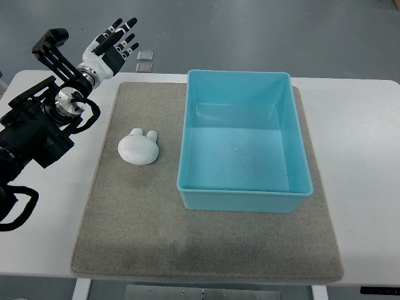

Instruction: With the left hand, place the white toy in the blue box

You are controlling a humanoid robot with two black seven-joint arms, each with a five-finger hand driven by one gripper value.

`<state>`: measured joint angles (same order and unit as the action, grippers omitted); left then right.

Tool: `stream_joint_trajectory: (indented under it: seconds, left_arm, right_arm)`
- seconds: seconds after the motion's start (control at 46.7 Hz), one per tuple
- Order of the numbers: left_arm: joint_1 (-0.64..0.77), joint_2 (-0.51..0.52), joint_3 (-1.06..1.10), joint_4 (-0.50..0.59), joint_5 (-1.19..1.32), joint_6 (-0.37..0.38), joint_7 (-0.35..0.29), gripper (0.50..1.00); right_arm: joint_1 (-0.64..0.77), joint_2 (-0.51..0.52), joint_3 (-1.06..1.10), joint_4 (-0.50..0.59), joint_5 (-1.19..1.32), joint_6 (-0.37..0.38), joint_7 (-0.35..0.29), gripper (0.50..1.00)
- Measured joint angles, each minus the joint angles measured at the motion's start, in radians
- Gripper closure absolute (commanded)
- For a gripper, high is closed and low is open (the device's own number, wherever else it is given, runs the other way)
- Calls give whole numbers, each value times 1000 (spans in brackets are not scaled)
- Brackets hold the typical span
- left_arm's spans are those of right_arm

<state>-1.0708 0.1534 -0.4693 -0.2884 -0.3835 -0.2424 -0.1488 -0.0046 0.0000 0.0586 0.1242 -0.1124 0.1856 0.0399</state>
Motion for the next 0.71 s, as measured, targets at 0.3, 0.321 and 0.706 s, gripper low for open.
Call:
stream_joint_trajectory:
  seconds: [0.3,0.321,0.706]
  left_arm:
    - [-1,1,-1,0,-1,0,0,506]
    - [-1,1,-1,0,-1,0,0,506]
    - [2,12,1,0,-1,0,0,508]
  right_arm:
    - [0,0,0,0,0,0,0,564]
    - [0,0,0,0,0,0,0,564]
    - [0,0,0,0,0,0,0,564]
